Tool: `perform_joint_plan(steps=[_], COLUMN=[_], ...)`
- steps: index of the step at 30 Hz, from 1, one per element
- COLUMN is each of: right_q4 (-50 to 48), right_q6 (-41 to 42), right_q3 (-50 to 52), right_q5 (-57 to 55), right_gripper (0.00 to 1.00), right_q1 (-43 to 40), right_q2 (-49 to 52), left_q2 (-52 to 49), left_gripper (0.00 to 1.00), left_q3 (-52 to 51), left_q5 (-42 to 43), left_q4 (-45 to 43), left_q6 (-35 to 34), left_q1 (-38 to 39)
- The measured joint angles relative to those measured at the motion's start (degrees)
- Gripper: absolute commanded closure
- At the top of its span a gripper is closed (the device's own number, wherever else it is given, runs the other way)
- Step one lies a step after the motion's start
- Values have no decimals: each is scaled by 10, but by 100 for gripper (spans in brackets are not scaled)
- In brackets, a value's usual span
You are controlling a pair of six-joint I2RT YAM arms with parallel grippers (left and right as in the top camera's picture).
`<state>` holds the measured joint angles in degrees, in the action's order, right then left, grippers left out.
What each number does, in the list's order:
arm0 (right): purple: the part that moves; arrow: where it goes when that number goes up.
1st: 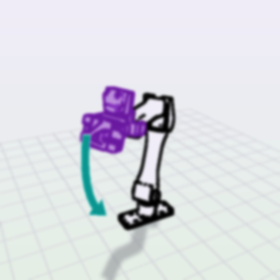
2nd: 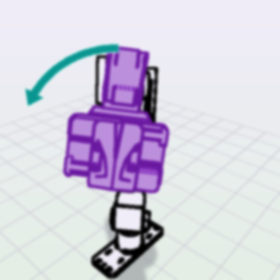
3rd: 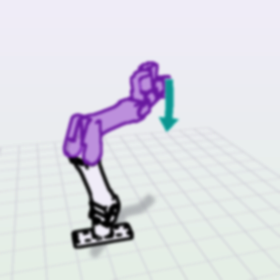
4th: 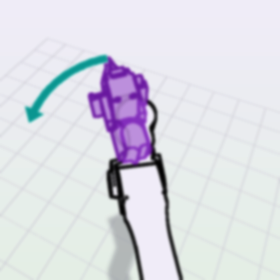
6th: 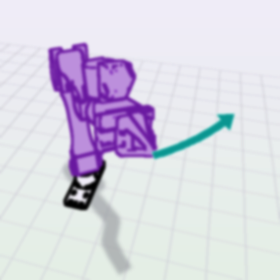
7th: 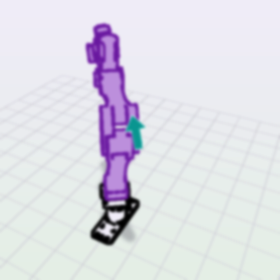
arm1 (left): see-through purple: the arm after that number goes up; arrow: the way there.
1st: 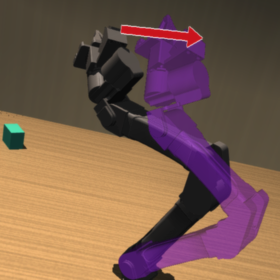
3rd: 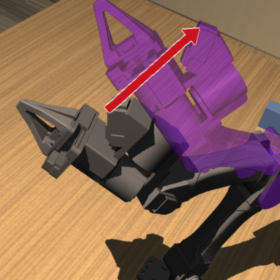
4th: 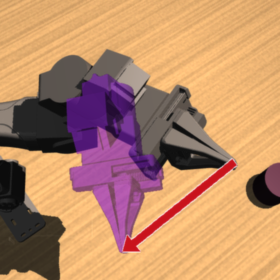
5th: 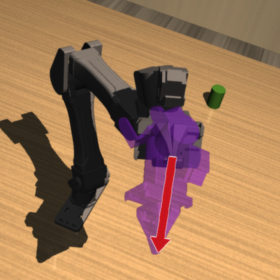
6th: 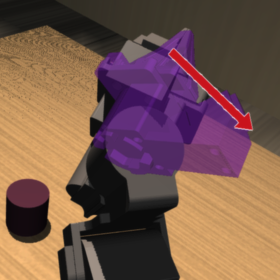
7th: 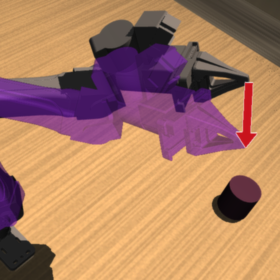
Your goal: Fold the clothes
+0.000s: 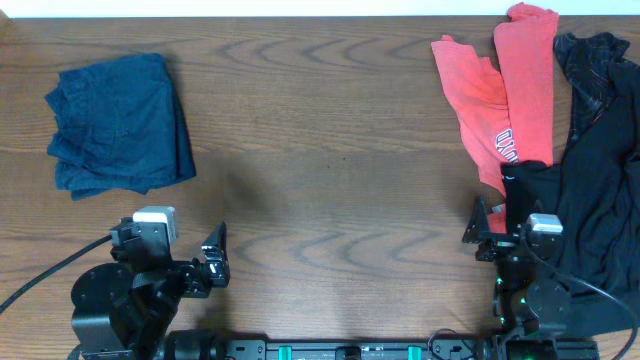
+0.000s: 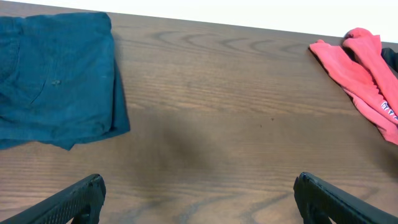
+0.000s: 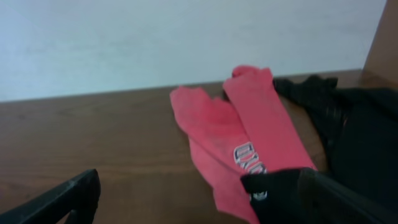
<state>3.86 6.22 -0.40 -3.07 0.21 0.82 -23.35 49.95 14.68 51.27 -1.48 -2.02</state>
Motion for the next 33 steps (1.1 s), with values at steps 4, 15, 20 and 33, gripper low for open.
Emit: perform_joint_plan(steps=[4,15,20,33], right_q4=[0,0,0,0], right_q6=[-2,-4,-4,-4], right_q3=[0,0,0,0], right_q5=[3,3,3,3], right_gripper=[1,1,1,1], right_q1=[0,0,0,0], right_q2=[2,2,2,2], left_q2=[0,0,0,0], left_gripper=[2,2,2,2], left_q3=[0,0,0,0], left_q5=[0,0,0,-12], left_q4=[0,0,0,18], left_q6=[0,0,0,5], left_q1=[0,0,0,0])
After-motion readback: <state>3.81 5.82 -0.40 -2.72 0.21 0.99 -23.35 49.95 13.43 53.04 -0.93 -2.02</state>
